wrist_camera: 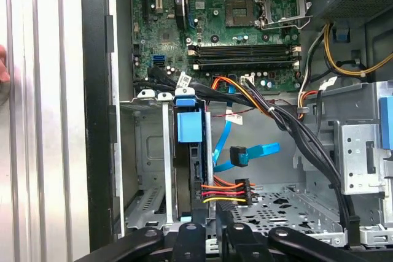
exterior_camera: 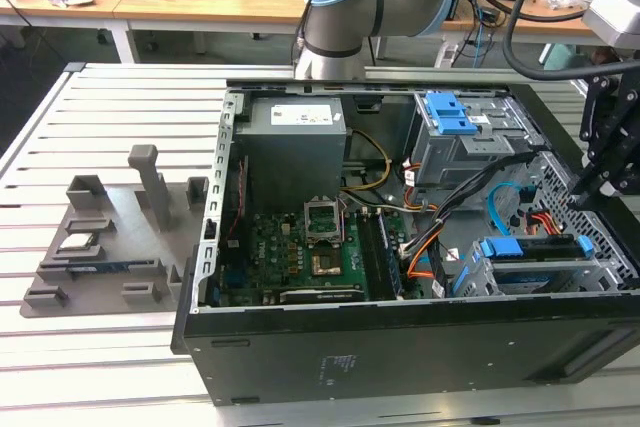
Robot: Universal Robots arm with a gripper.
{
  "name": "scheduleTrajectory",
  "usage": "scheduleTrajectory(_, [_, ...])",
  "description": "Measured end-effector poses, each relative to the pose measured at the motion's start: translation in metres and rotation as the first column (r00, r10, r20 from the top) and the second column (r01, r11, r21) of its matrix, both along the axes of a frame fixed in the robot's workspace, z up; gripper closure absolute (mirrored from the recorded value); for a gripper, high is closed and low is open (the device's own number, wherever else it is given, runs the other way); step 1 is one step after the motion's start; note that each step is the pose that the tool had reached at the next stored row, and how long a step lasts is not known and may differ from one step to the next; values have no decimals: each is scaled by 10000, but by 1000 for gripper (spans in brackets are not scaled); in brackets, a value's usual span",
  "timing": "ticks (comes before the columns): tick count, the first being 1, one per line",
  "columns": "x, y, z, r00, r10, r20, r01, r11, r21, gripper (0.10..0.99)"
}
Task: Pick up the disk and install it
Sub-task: 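Insert the second disk wire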
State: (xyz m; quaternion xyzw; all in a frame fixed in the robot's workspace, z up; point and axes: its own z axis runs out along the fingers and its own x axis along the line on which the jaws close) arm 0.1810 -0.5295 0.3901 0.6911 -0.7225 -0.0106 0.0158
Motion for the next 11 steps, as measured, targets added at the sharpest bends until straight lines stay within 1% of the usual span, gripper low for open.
scheduleTrajectory(1, [0, 0, 0, 10000, 0, 0, 0, 10000, 1, 851])
scheduleTrajectory(2, [0, 0, 0, 10000, 0, 0, 0, 10000, 0, 784])
scheduleTrajectory(3, [0, 8, 2, 10000, 1, 0, -1, 10000, -5, 784])
scheduleTrajectory(5, [-10, 54, -7, 10000, 12, 0, -12, 10000, -1, 784])
scheduleTrajectory(6, [-41, 89, -24, 10000, 23, -1, -23, 10000, 3, 784])
scheduleTrajectory(8, [-141, 137, -60, 10000, 50, 1, -50, 10000, 1, 784])
scheduleTrajectory(11, [-230, 179, -89, 10000, 80, 1, -80, 10000, 0, 784])
